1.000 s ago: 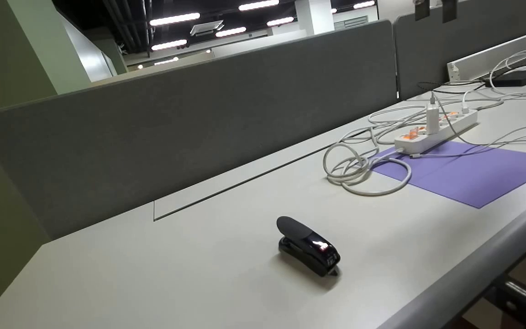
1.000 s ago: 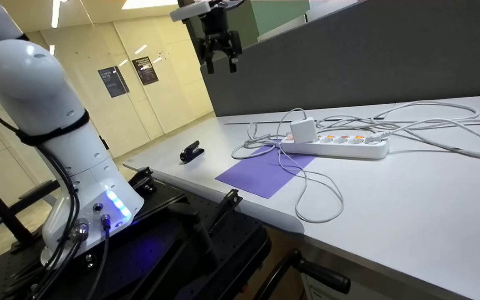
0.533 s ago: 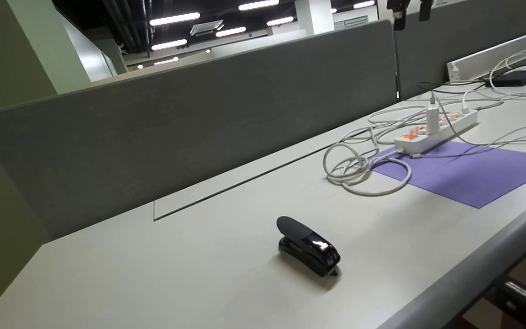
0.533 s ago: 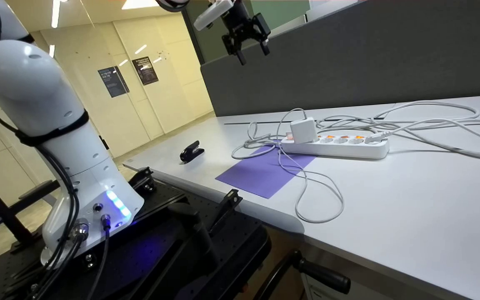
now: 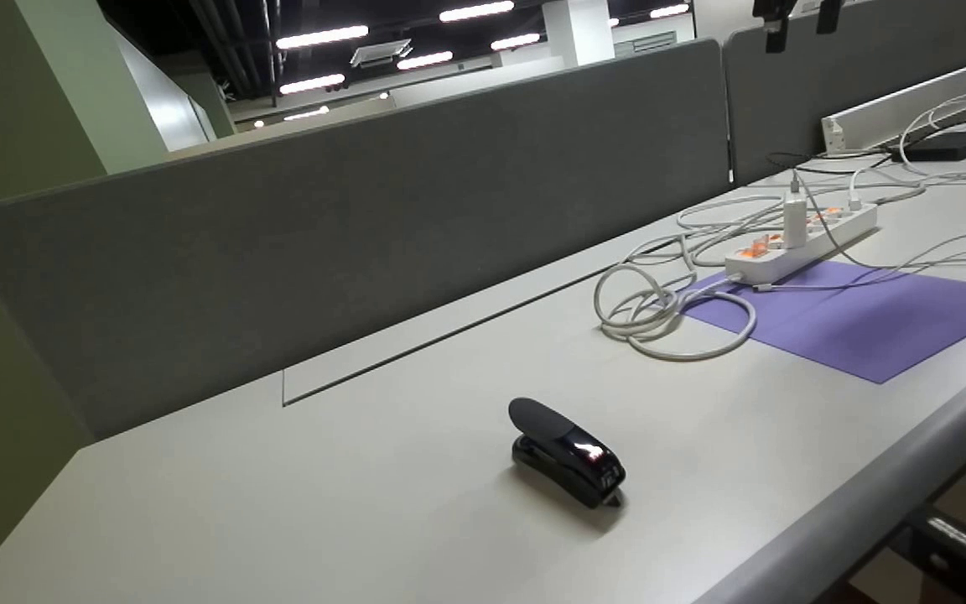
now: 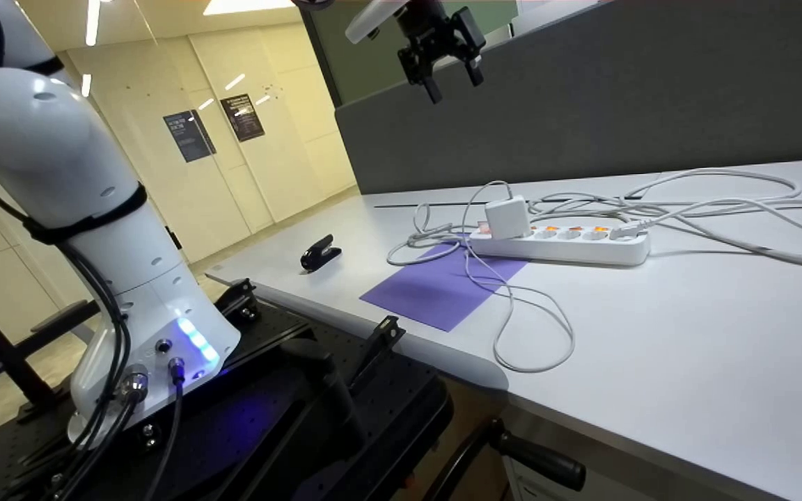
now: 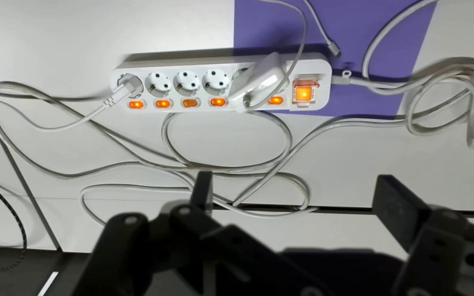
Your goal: Turn off the fourth right switch on the adapter
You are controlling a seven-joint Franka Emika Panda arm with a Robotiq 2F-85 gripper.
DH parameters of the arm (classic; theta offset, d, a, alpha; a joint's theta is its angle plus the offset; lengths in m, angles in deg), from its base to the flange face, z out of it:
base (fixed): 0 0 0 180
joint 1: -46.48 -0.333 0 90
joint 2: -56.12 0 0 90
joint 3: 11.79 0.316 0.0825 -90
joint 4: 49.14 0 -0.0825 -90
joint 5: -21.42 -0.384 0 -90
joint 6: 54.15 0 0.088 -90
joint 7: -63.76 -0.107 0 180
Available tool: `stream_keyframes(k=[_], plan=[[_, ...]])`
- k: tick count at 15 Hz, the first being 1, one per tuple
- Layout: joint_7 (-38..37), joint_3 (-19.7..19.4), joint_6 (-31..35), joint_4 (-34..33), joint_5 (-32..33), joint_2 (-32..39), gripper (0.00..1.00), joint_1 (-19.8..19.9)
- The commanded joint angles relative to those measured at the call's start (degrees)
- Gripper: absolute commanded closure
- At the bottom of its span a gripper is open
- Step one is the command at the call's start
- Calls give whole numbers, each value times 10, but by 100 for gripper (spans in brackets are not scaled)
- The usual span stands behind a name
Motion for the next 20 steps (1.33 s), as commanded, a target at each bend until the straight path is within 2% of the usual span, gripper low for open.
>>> stream_keyframes(k=[1,5,9,13,20], plan=[[-2,3,-1,0,1,0,0,-2],[4,-10,-61,-76,-35,50,0,5],[26,-23,-133,-175,-82,114,0,29],[23,-23,-192,-280,-76,199,0,60],[16,12,-138,-360,-57,330,0,75]])
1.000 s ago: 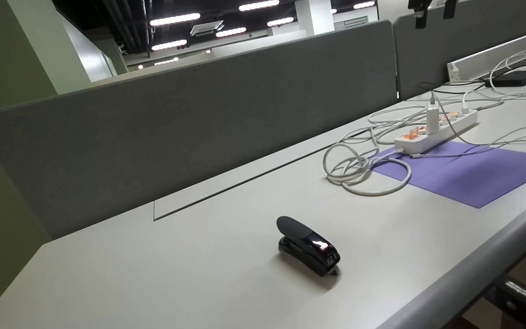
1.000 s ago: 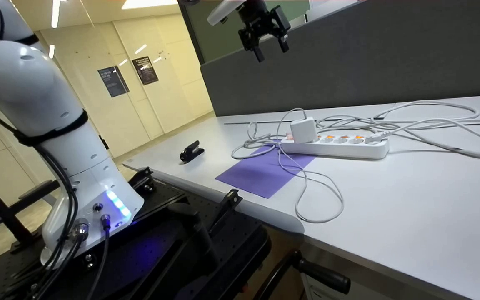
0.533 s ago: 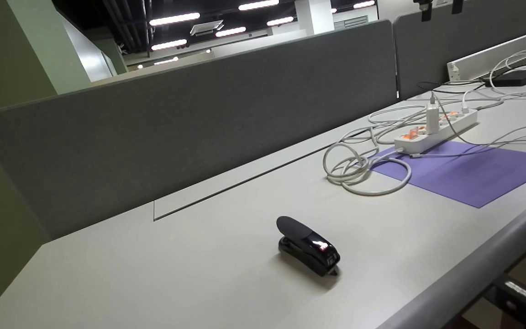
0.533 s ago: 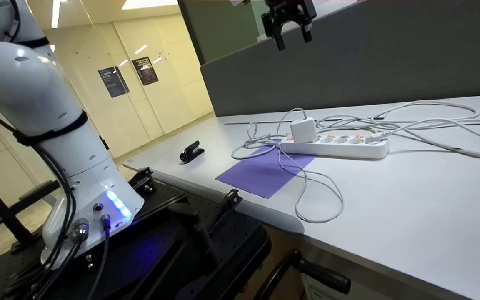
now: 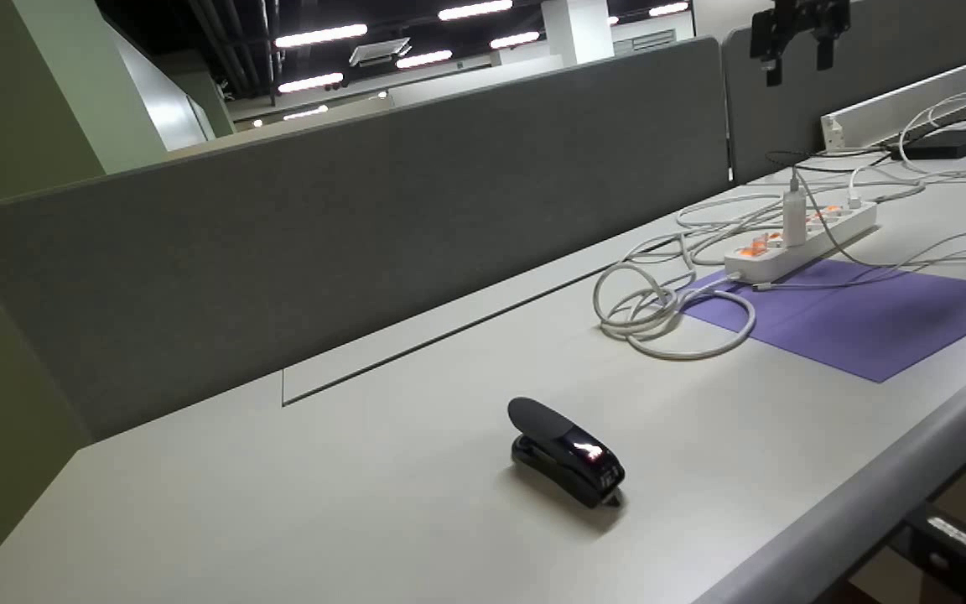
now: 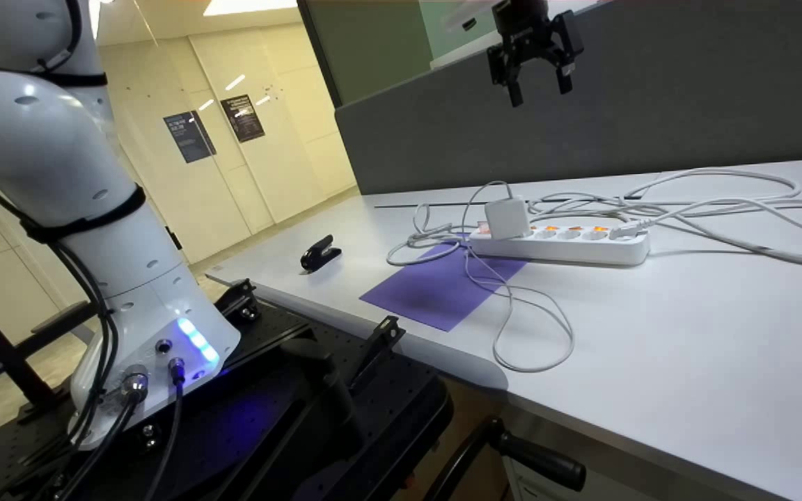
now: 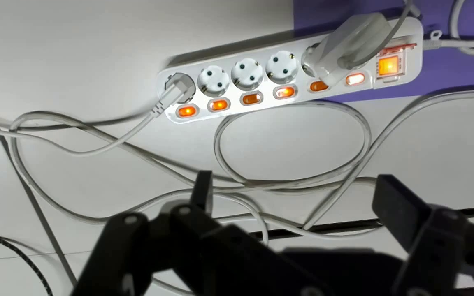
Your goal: Turn off the fourth right switch on the adapter
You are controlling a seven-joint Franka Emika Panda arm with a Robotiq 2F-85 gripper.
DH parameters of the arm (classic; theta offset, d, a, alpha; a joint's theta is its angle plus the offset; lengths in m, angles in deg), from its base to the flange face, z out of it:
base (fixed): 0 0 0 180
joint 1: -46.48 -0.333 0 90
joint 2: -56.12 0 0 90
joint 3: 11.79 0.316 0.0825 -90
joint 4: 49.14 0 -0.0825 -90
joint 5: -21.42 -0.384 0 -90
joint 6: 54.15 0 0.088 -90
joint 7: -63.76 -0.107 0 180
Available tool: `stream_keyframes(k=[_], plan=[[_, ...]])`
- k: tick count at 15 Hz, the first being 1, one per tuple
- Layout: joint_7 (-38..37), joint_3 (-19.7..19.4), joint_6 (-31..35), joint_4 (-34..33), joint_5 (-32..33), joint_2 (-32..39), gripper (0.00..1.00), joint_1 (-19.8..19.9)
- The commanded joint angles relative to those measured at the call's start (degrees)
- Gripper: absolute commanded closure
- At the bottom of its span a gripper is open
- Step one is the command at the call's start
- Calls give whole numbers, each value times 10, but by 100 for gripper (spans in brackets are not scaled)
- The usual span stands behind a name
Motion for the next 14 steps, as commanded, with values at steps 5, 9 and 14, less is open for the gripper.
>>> stream_keyframes(k=[5,9,14], plan=[[-9,37,3,-88,22,124,25,17],[-3,47,4,-90,9,145,47,37],[-4,52,0,-93,5,165,82,61]])
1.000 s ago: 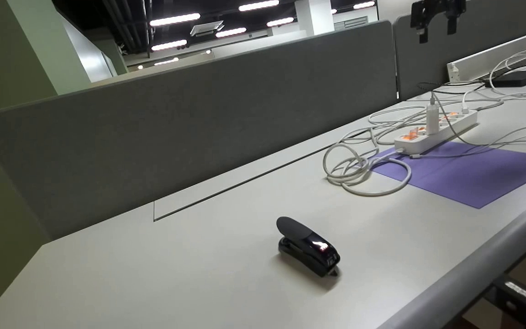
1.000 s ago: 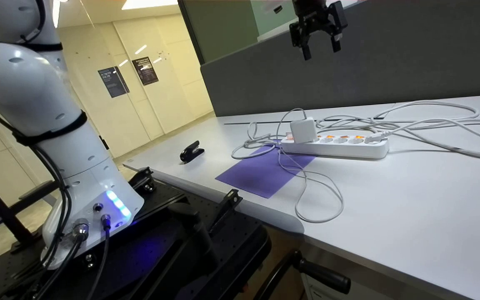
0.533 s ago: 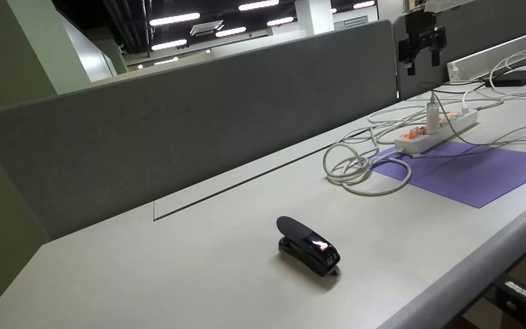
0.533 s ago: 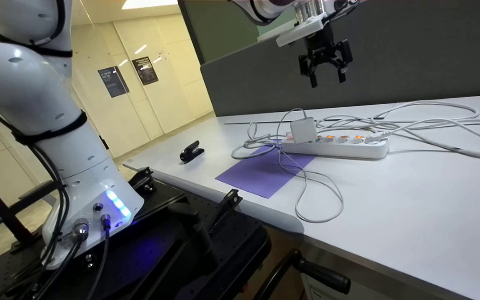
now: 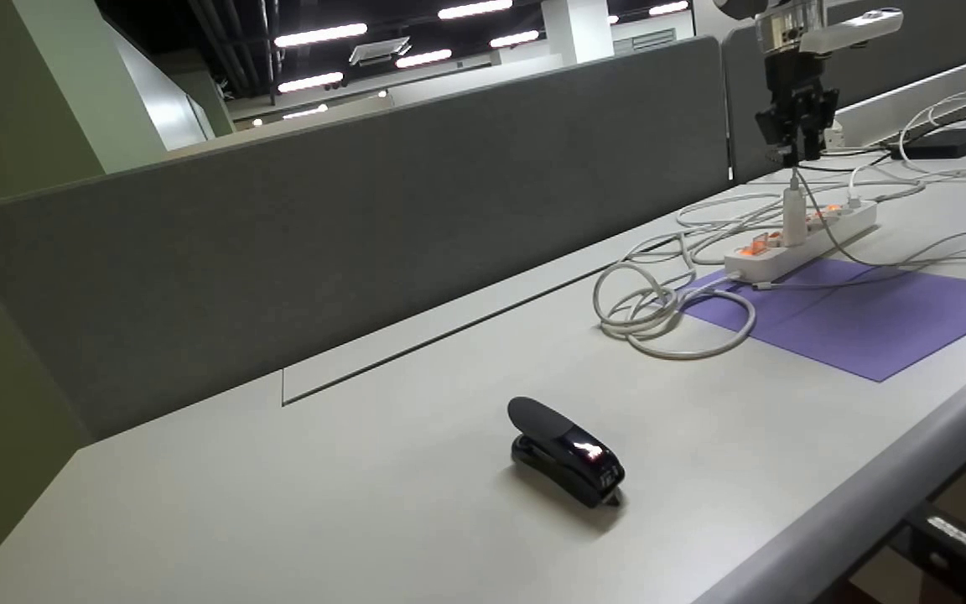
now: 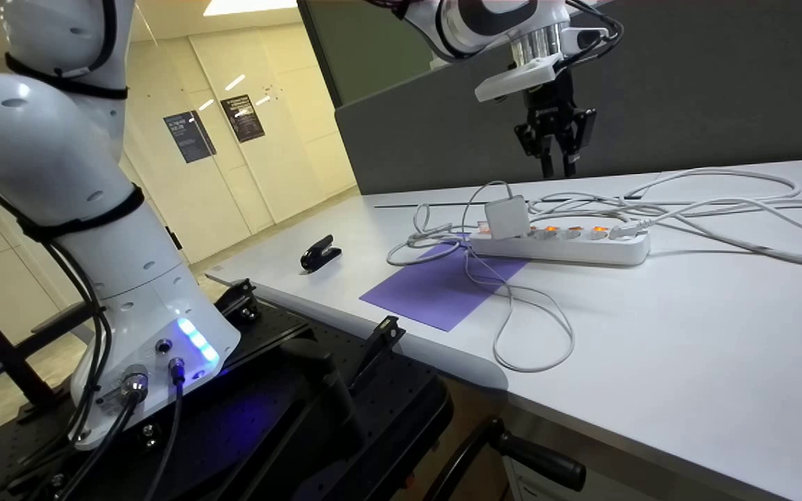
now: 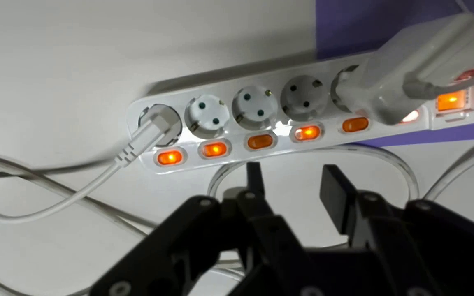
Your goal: Turn off the fourth right switch on the adapter
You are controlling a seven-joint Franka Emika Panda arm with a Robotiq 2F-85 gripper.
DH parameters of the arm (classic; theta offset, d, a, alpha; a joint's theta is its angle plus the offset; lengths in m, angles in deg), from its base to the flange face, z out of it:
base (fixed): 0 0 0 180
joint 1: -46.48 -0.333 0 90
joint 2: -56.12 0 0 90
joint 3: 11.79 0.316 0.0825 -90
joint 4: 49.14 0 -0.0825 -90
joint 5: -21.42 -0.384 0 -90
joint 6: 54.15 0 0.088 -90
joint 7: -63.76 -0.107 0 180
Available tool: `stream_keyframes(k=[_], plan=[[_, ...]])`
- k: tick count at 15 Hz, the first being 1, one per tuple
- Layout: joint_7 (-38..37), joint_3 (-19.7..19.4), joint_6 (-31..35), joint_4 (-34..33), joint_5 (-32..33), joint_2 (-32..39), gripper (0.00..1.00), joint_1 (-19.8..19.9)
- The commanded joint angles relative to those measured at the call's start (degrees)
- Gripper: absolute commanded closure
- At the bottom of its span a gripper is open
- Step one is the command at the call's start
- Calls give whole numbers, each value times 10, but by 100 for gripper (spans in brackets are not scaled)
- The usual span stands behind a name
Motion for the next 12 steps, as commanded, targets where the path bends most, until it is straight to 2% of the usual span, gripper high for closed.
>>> stream_keyframes(k=[1,2,3,4,6,12], plan=[[-2,12,-14,-23,-5,17,88,22],[-2,14,-12,-24,-6,18,96,24],[-4,15,-5,-21,-7,14,98,25],[-3,12,-1,-5,4,11,83,21],[-3,13,0,-7,3,11,97,22],[1,25,-12,-34,-7,39,100,26]])
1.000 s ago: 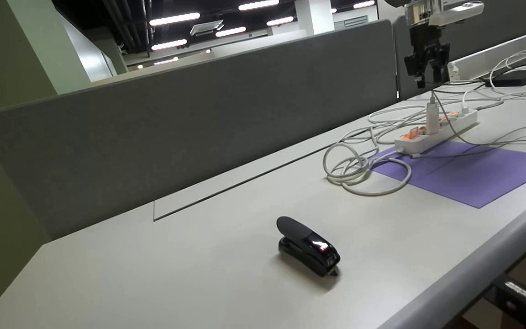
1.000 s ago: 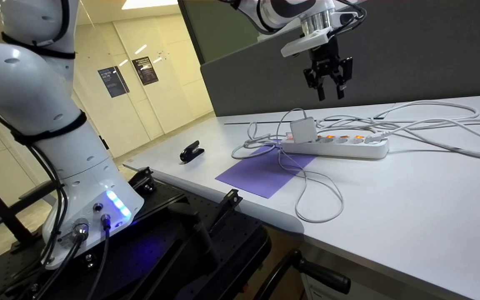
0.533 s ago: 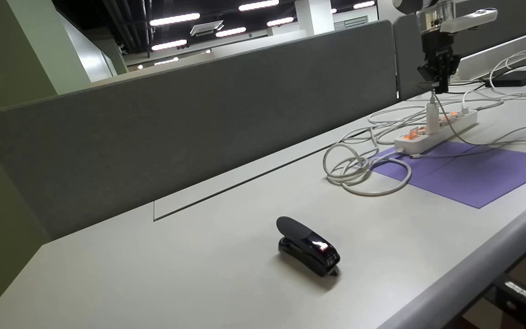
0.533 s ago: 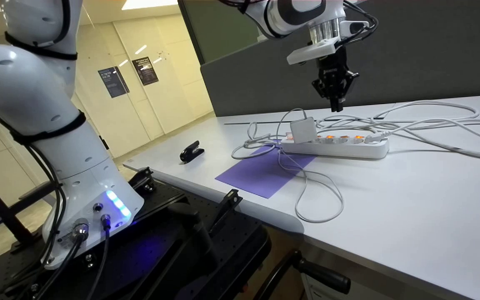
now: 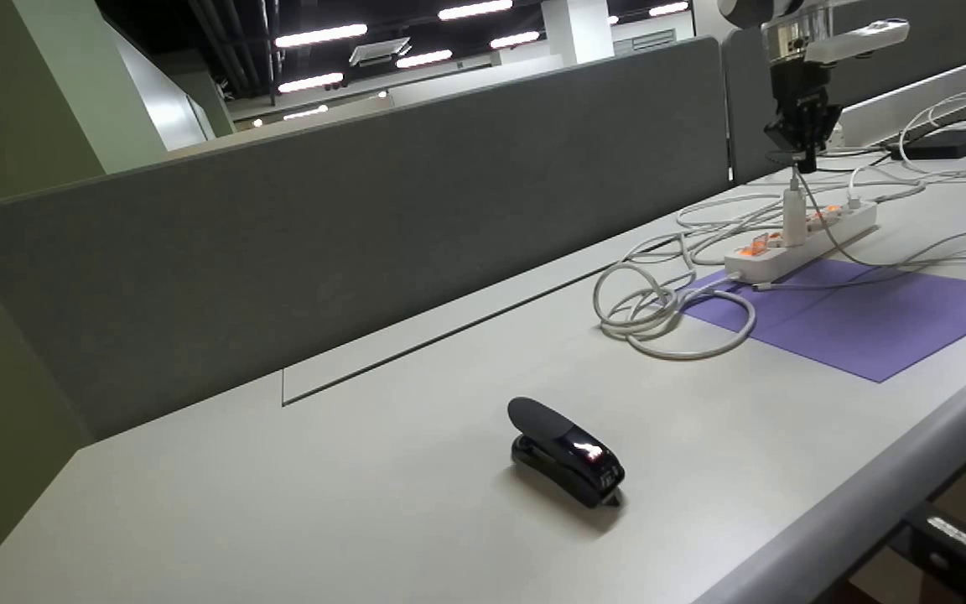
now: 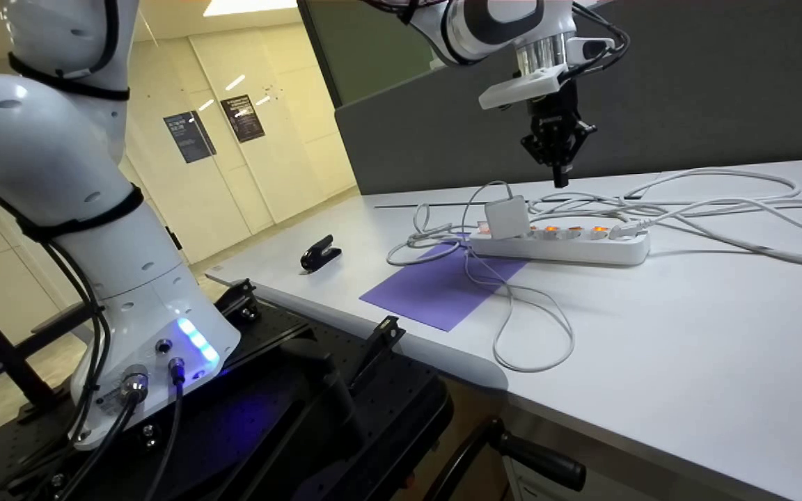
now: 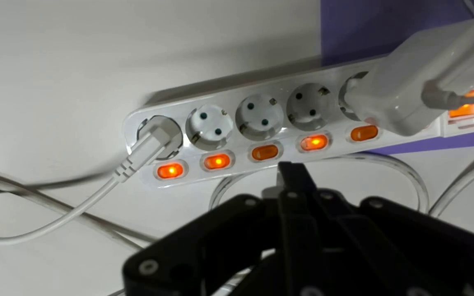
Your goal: Turn off the fourth right switch on the adapter
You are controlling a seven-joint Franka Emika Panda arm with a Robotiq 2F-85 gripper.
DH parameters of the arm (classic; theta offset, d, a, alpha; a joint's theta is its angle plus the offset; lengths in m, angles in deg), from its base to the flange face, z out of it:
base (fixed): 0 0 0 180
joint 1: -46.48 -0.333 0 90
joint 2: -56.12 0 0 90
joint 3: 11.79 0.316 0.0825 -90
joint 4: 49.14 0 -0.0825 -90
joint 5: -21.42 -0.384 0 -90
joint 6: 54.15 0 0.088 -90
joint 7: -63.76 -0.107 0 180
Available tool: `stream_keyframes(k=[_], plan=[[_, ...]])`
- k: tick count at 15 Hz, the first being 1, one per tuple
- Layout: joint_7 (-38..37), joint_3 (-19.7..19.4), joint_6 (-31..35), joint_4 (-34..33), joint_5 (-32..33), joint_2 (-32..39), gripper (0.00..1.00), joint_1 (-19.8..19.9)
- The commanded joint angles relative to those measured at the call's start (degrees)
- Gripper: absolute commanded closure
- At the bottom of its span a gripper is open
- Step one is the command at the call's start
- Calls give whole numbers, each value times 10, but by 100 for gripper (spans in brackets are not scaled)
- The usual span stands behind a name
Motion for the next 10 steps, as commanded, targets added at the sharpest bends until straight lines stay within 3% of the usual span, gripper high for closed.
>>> stream_keyframes(k=[1,10], plan=[[-1,15,-14,-34,-8,32,100,10],[-7,24,-19,-74,4,97,100,3]])
